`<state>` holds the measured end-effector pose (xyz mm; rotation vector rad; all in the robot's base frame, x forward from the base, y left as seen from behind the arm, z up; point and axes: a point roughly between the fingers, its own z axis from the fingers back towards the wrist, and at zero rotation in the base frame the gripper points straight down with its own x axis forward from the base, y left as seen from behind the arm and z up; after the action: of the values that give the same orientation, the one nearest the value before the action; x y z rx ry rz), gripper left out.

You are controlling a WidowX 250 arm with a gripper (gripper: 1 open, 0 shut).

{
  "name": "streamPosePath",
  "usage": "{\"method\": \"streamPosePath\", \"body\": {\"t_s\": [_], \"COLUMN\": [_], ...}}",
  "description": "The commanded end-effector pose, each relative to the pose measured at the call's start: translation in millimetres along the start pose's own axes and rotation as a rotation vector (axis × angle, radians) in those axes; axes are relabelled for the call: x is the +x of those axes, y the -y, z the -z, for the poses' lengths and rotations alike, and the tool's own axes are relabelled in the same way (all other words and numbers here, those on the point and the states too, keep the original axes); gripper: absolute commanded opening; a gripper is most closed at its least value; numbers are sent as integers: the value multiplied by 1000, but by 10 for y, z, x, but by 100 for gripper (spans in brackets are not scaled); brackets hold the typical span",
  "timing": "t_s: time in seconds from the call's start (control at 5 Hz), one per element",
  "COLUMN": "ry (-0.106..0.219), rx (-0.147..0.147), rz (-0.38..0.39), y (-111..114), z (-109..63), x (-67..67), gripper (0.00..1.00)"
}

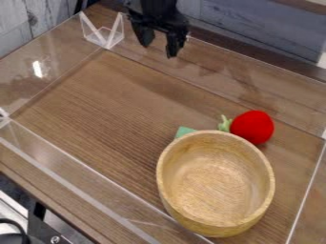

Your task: Move the red object to the right side of the table

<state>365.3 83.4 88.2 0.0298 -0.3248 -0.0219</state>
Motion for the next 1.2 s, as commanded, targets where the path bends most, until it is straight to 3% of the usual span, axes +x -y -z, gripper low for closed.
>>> {"method": "streamPosePath", "body": {"t_s": [0.0,0.4,1.0], "ry": [52,85,93], "rx": [2,21,30], "rz": [35,0,5], "y": [42,24,-108], "z": [-22,43,182], "x": [72,48,-11], "gripper": [100,100,100]}}
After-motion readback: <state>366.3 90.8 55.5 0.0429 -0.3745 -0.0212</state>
